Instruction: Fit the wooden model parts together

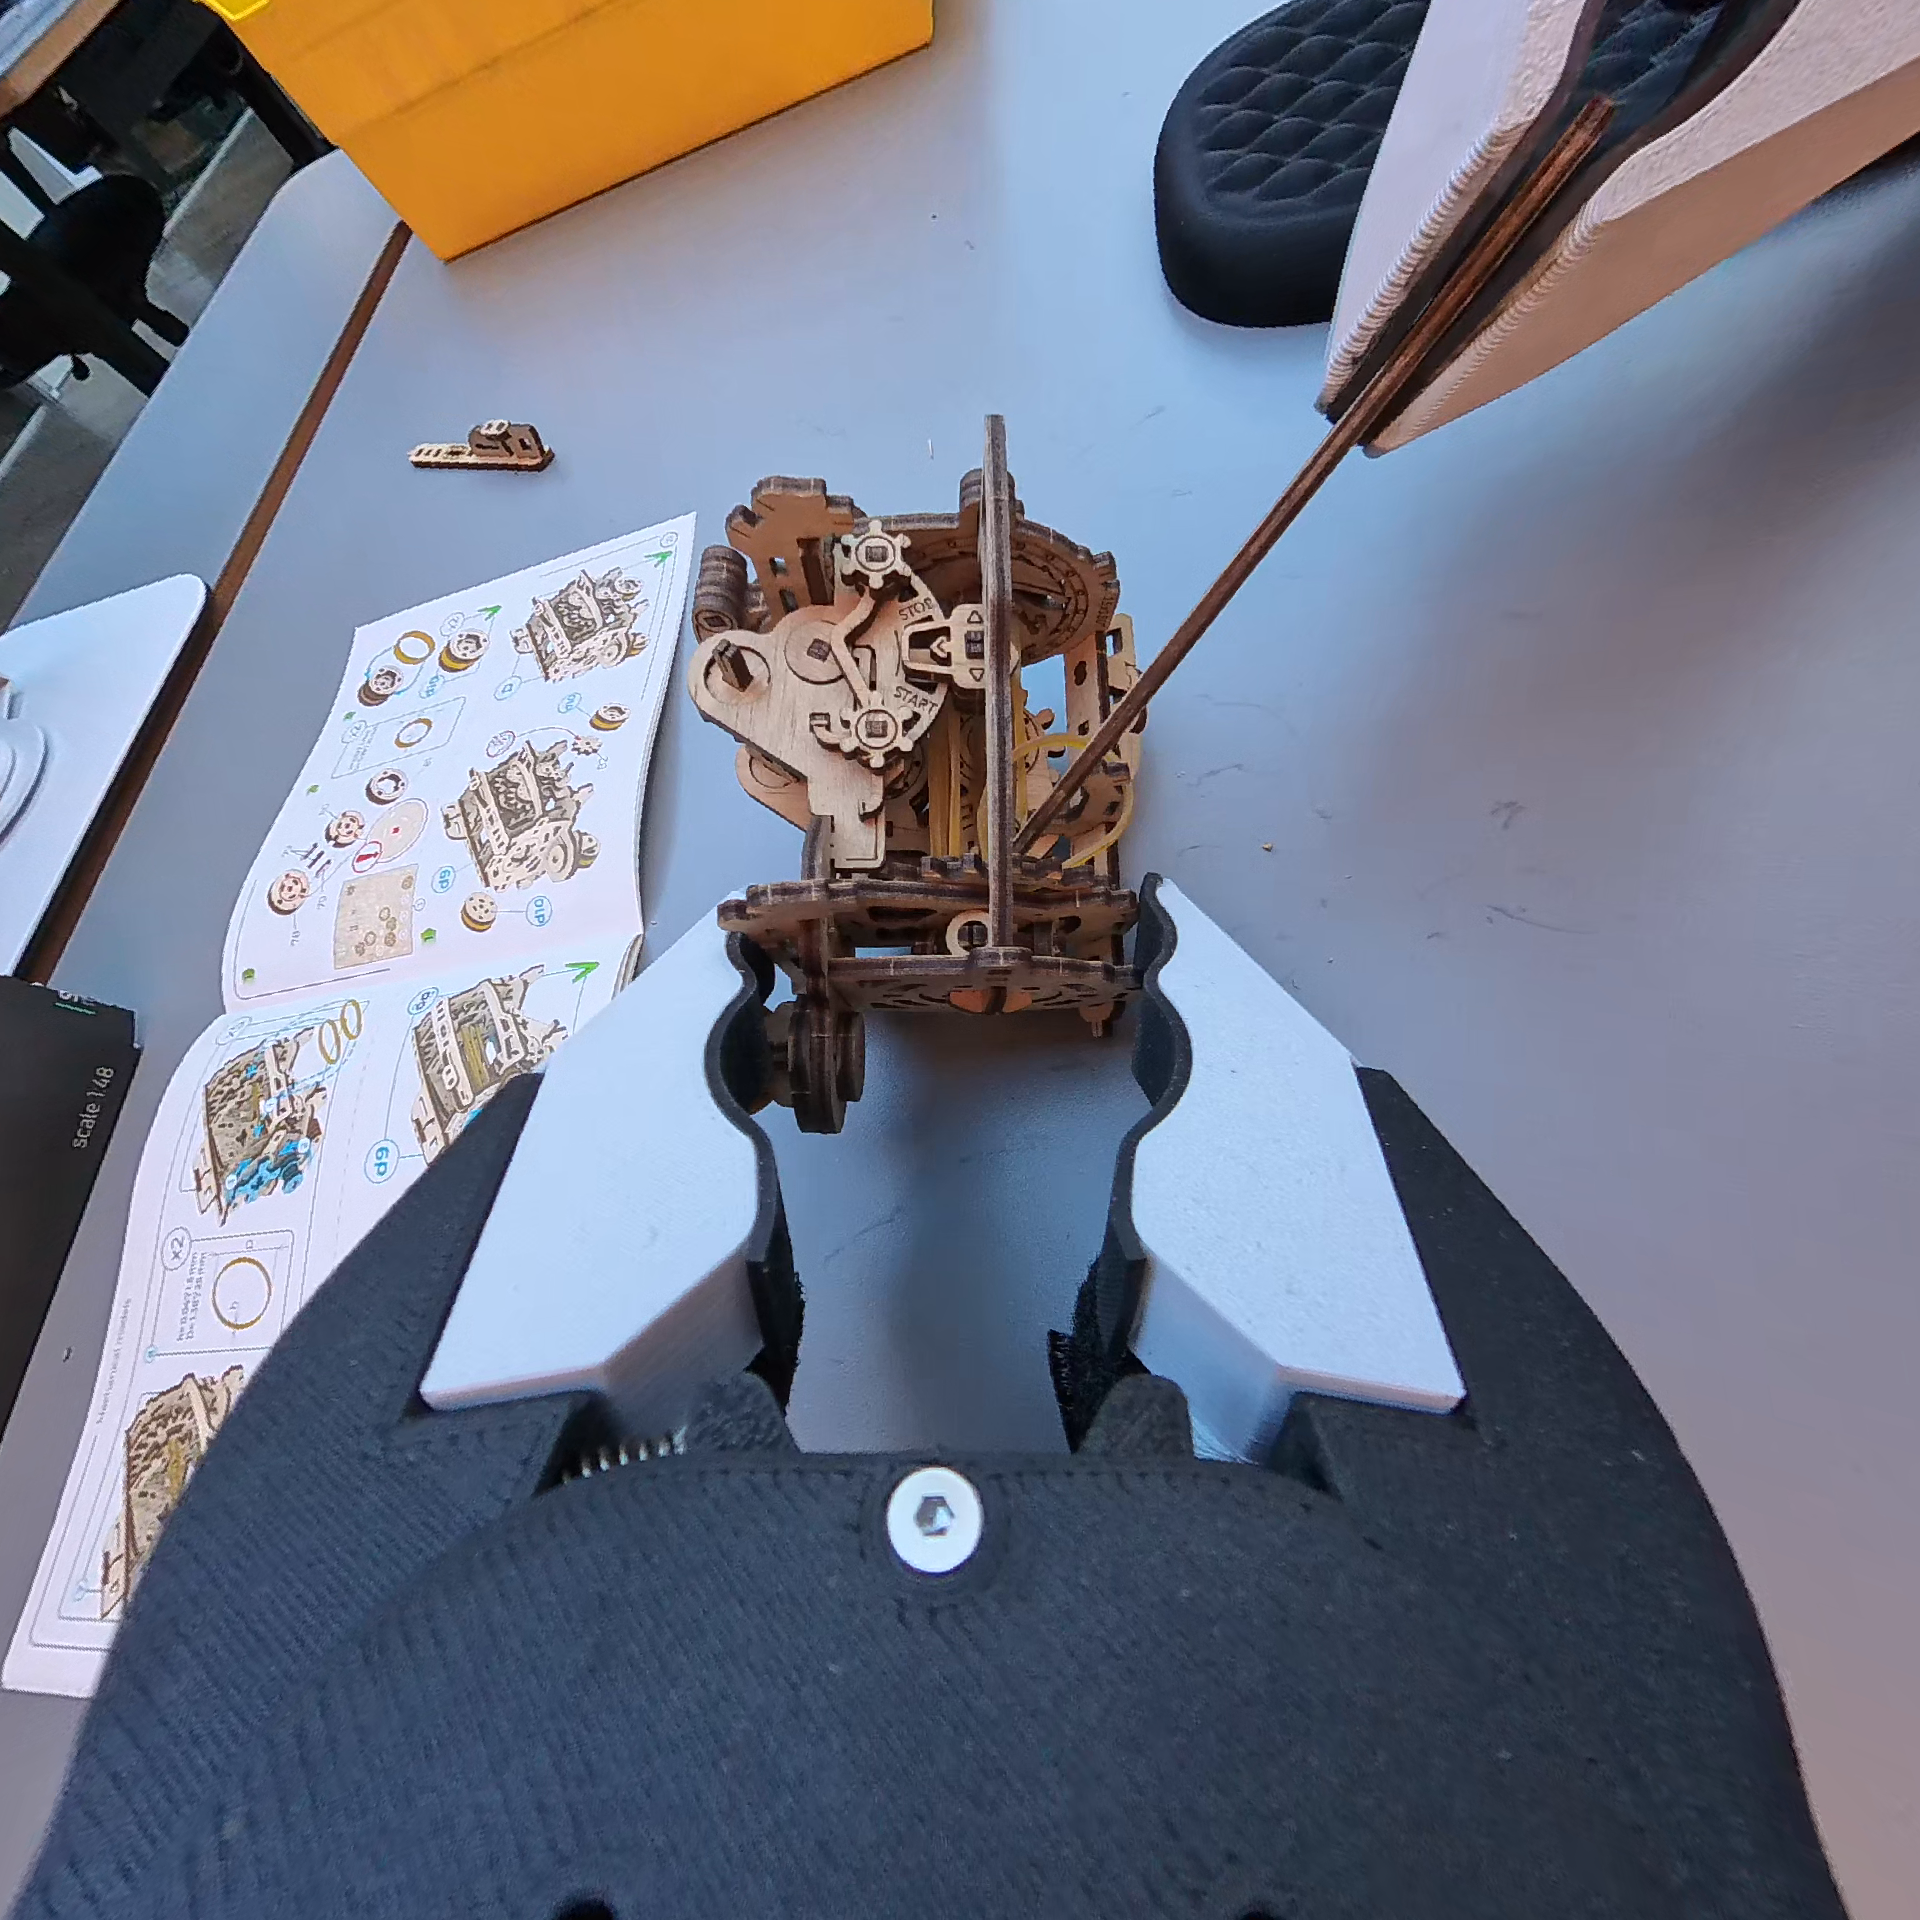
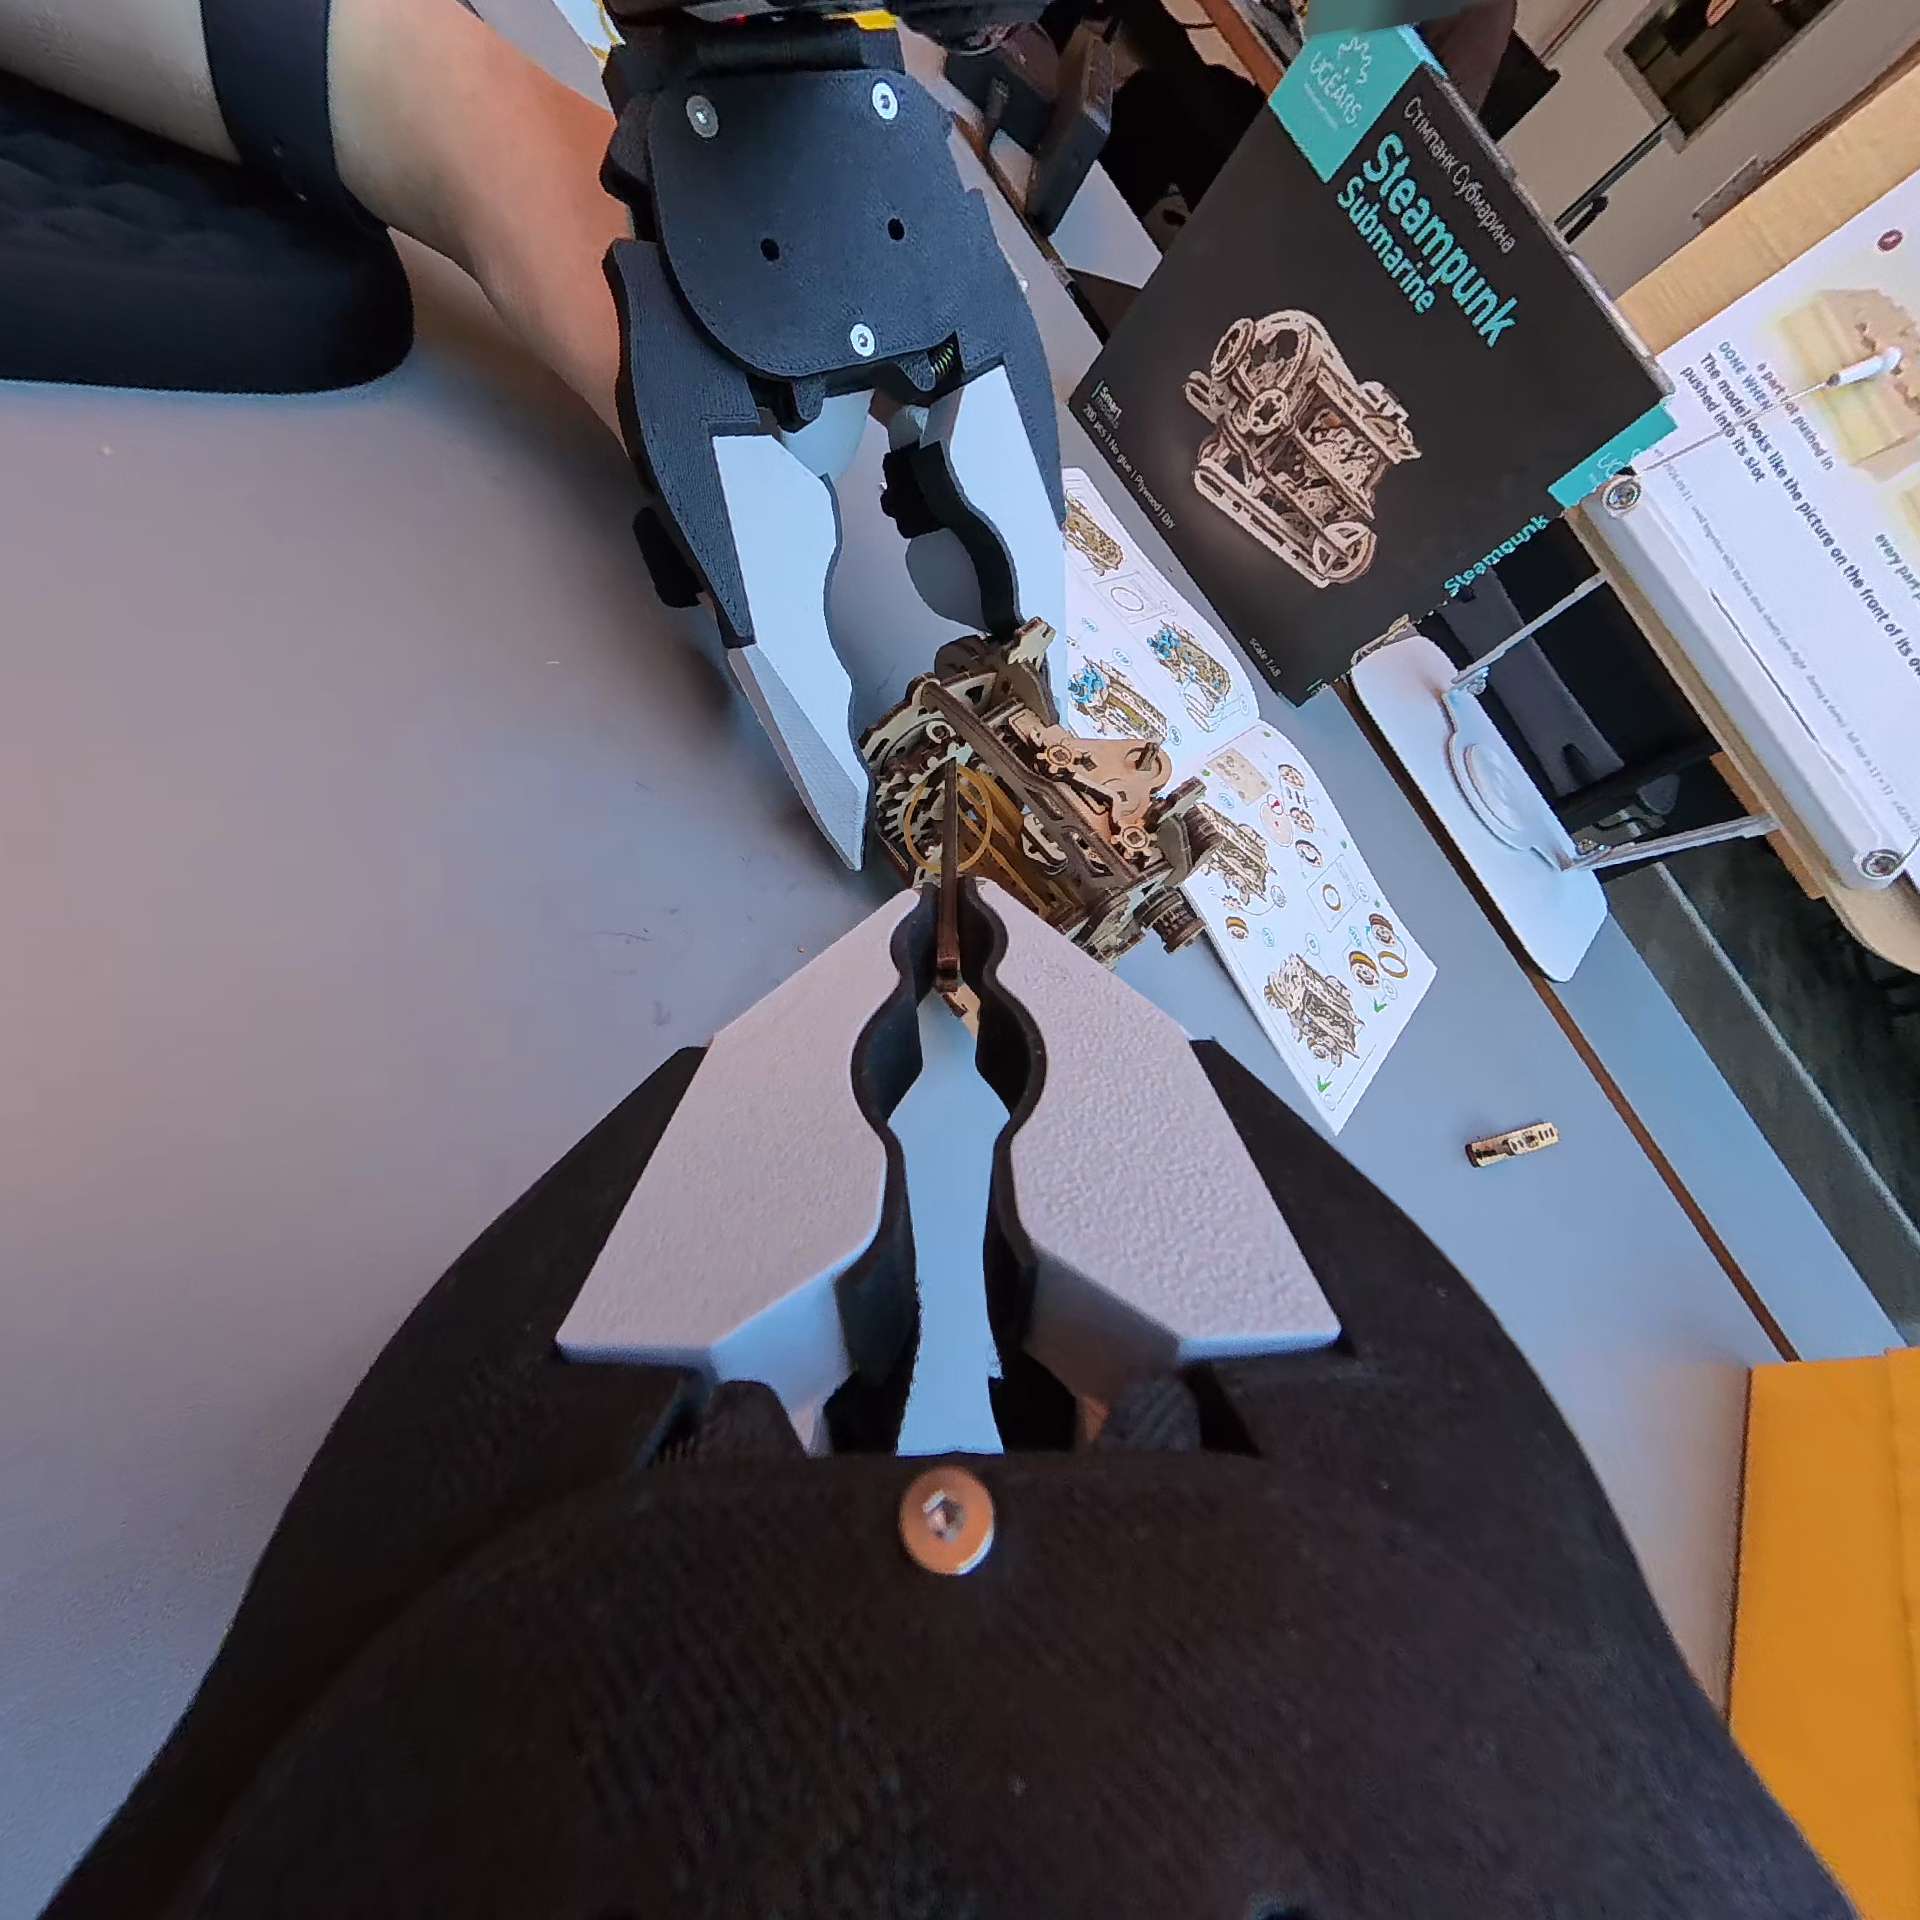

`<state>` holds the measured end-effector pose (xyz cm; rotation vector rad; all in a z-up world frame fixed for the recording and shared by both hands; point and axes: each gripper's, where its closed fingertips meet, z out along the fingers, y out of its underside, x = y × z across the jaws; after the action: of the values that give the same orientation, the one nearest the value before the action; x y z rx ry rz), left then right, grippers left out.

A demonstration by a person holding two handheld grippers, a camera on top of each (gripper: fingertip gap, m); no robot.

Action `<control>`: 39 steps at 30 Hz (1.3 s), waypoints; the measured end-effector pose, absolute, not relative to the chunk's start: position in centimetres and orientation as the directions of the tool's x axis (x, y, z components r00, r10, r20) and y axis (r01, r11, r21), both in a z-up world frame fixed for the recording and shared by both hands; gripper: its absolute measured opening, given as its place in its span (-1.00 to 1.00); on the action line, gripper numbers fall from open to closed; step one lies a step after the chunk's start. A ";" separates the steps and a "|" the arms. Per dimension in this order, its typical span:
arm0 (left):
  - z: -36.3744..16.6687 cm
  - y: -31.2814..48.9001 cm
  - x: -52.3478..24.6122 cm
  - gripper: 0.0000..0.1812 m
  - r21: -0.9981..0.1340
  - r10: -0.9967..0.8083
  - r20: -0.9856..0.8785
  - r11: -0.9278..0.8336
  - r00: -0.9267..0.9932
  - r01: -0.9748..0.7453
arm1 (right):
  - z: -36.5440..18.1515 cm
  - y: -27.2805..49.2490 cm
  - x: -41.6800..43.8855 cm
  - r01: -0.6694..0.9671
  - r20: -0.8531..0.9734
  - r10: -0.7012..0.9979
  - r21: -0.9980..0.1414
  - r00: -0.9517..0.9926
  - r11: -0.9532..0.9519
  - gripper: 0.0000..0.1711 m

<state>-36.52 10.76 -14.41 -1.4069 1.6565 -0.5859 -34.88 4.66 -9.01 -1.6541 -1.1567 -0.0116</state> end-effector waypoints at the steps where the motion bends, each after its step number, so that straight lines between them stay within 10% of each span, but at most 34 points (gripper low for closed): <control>1: -14.4 10.8 -36.5 -0.24 -0.798 -0.952 -0.307 0.254 0.007 -0.547 | -9.0 4.7 -34.9 0.677 0.518 0.670 -0.735 0.531 0.032 -0.98; 39: -14.4 10.8 -36.5 -0.24 -0.797 -0.950 -0.314 0.259 0.006 -0.546 | -8.7 4.2 -34.6 0.644 0.446 0.708 -0.765 0.548 -0.016 -0.98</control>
<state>-36.51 10.79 -14.39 -1.4010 1.6576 -0.5808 -34.63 4.20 -8.70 -1.7102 -1.1395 0.0735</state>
